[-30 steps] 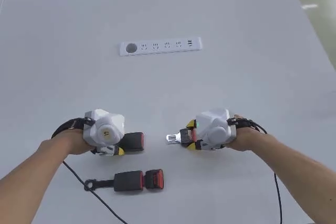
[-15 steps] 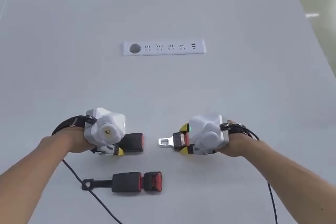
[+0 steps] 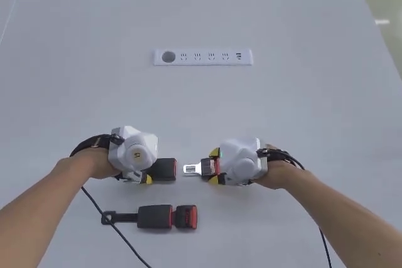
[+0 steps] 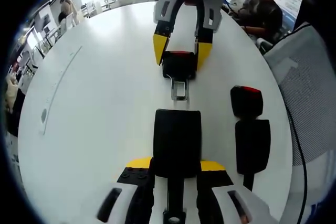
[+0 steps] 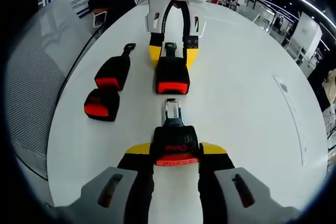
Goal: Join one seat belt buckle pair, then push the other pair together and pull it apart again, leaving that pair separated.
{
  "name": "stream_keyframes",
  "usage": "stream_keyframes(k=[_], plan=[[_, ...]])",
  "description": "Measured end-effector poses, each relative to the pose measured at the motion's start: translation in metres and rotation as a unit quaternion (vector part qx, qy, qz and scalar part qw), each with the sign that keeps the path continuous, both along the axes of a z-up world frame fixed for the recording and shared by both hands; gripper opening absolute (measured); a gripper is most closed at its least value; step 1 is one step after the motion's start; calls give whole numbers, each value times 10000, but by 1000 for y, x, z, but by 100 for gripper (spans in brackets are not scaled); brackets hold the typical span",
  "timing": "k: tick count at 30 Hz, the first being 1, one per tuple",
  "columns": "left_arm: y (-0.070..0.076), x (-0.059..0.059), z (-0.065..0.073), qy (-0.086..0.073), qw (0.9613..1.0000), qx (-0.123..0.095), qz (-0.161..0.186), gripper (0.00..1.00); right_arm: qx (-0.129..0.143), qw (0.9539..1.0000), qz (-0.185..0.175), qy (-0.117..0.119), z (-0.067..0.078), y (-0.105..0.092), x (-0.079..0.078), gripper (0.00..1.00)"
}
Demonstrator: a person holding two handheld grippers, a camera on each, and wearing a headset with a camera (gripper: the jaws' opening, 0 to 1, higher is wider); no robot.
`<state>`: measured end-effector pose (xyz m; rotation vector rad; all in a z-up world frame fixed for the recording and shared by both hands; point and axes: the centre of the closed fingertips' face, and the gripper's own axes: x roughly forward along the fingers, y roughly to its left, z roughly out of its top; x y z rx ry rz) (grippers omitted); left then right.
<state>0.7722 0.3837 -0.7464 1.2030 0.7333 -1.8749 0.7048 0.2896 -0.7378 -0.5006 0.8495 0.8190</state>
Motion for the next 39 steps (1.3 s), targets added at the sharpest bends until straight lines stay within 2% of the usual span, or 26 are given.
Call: stream_keyframes(k=[7,17,30,34,39], plan=[[0,0,0,-28,10000,81,-13,31,-15,10000,51,17,-2,9,5,30],[0,0,0,-21,10000,75,3,31,-136,9998,154,26,-2,14,10,30],[0,0,0,-16,10000,65,3,31,-27,9999,108,-73,3,26,20,30],[-1,0,0,-7,10000,27,14,30,18,10000,55,-50,2,25,19,30],[0,0,-1,15,9999,-129,67,30,52,10000,-10,-29,0,25,20,30]])
